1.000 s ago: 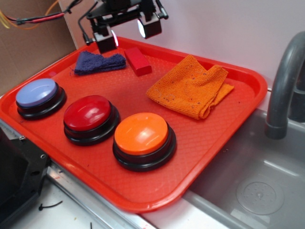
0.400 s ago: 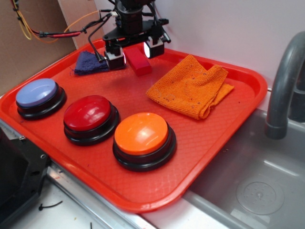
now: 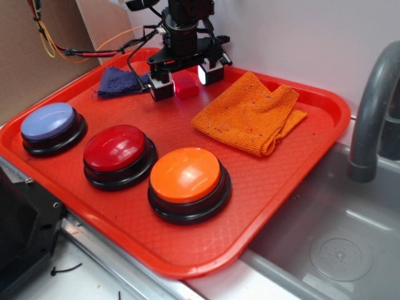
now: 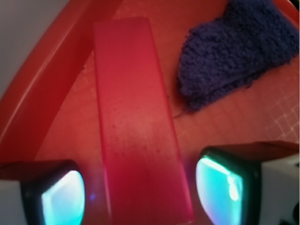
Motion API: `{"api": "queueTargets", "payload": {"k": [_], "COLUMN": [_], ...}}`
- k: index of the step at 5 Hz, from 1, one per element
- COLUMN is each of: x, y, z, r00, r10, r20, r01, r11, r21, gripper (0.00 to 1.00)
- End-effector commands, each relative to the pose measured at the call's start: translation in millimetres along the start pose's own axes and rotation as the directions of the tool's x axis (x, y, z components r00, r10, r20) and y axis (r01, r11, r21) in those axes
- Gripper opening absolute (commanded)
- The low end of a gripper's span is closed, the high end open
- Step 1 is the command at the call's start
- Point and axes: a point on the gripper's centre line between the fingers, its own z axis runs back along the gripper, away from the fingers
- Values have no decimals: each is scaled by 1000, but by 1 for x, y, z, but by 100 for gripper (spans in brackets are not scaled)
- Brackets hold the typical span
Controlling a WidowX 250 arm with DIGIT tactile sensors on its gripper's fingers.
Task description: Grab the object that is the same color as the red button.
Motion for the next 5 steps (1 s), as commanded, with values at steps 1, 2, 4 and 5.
{"api": "queueTargets", "payload": {"k": [1,2,4,5], "x": [21,21,20,16], "y": [9,9,0,-15], "z": [9,11,65,87], "r00": [998,999,969,871], "r10": [52,43,-248,-484], "r20": [-30,-26,-26,-85], "r01": [-54,-45,240,462], "r11": [995,996,957,866], "r21": [-81,-82,-164,-192], "gripper": [0,0,0,0]}}
